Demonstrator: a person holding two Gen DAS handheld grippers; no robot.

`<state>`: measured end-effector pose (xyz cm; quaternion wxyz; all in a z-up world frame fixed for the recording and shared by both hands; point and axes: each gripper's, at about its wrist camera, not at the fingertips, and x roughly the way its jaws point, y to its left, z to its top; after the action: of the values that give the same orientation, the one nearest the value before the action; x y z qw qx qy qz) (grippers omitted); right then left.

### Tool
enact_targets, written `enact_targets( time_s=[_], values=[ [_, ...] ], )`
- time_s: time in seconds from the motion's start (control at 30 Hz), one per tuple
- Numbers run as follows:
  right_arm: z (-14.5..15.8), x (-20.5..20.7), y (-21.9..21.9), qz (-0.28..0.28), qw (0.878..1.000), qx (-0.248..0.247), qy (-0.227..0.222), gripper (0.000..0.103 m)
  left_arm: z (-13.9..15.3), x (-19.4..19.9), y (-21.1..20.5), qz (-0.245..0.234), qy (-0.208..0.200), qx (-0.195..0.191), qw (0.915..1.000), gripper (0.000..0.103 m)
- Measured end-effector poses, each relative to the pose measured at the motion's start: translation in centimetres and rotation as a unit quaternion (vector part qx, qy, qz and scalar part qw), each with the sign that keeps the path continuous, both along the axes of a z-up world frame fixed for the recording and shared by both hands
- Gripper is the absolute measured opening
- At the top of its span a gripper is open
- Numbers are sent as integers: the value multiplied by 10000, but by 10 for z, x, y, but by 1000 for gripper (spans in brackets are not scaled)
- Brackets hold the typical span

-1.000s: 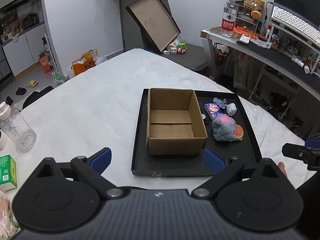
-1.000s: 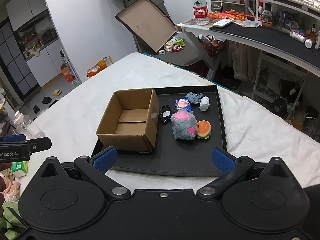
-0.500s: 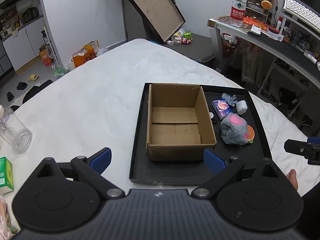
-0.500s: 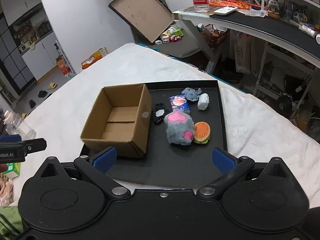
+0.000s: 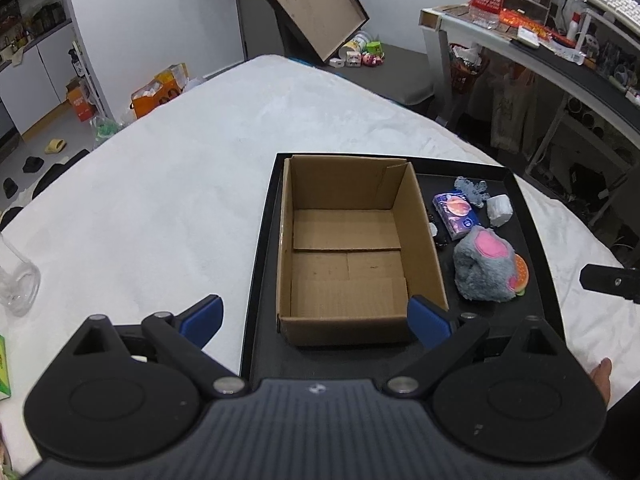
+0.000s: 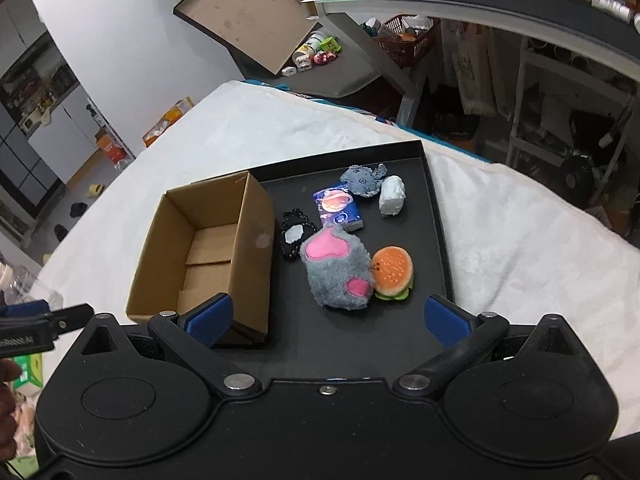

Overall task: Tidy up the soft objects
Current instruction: 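Move the right gripper to the grey pink-heart plush and grasp it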

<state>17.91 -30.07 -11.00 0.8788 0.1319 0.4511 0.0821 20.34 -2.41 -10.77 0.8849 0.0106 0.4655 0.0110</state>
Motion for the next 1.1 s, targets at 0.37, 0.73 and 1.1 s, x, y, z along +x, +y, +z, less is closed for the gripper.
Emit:
enact_targets(
  time_s=[0.37,0.73,1.1],
  values=[
    [-20,54,15,85,9998,-51,159,103,-31,39,16,251,342,-66,9991,96],
    [-59,102,27,206,9961,308,801,103,-56,67,27,495,596,-117,9969,84],
    [-95,130,41,372,9919,-342,1168,94,-82,80,29,570,1050,-262,9925,70]
  ],
)
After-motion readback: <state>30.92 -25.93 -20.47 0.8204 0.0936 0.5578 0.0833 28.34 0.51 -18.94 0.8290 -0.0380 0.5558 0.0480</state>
